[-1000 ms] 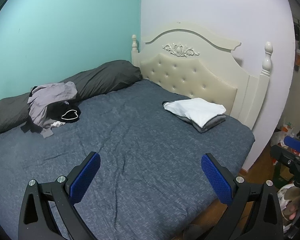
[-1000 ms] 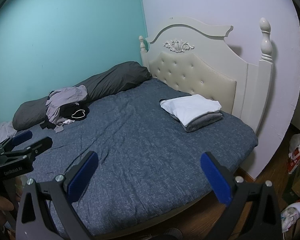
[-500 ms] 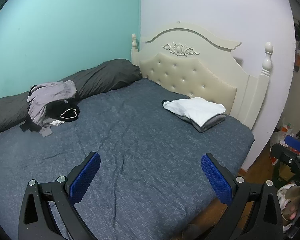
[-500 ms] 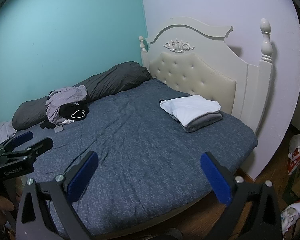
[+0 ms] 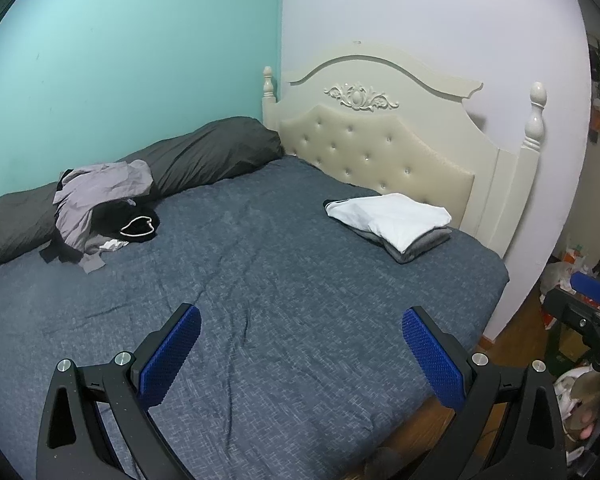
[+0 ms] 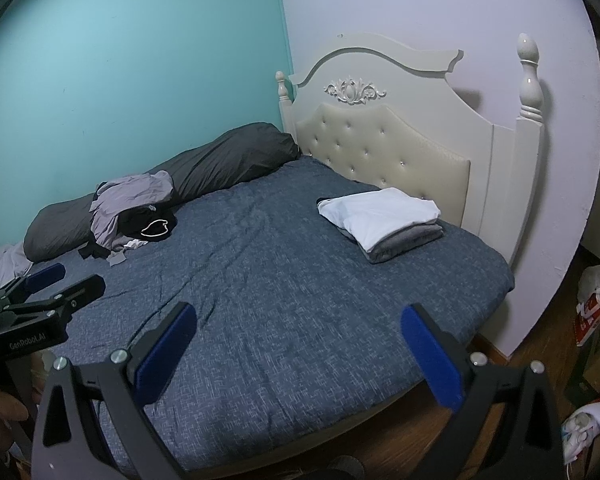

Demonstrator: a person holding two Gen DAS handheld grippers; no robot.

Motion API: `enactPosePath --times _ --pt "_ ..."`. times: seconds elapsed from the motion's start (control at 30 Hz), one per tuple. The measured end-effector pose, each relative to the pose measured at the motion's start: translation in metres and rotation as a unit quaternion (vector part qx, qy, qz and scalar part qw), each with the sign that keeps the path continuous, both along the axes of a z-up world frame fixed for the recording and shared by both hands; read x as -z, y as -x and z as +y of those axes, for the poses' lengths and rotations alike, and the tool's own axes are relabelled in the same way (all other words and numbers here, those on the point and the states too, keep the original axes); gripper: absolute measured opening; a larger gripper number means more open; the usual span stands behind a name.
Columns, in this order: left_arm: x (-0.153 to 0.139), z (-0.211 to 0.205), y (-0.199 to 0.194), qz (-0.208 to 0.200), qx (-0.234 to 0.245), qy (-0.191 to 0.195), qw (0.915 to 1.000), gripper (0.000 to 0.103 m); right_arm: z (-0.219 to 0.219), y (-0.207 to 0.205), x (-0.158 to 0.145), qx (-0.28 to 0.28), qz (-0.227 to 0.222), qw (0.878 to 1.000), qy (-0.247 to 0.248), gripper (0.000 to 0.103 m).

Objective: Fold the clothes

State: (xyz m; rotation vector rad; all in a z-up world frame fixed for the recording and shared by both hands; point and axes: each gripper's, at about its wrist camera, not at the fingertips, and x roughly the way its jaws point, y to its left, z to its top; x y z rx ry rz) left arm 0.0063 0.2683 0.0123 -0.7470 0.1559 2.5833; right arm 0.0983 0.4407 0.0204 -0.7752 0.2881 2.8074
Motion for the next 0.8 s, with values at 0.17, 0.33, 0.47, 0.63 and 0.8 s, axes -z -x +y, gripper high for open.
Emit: enactPosePath --times 0.17,0.33,0.47,0.63,0.8 --pt "-0.0002 0.0 -0.0015 0.0 -0.002 -0.001 1.0 0.103 0.0007 -0.0011 0.0006 0.0 0.001 1.0 -0.001 0.103" --pt "-0.0013 -0.0013 -0.0011 0.001 -0.005 0.0 1.0 0.103 0.0021 -0.0025 0.0007 0.002 0.001 1.0 0.0 0.103" --pt "-0.0026 -0.0022 0.0001 0.001 -0.005 0.0 1.0 0.103 0.0017 -0.0023 0.0005 0.002 0.0 1.0 0.0 0.103" --pt "-0.0027 -0.002 0.0009 0.0 -0.007 0.0 1.0 0.103 0.0025 -0.0033 0.0 0.002 0.001 1.0 0.0 0.103" --pt "-0.003 -0.0028 0.0014 0.0 -0.008 0.001 1.0 0.103 0.0025 -0.0032 -0.001 0.001 0.002 1.0 0.0 0.103"
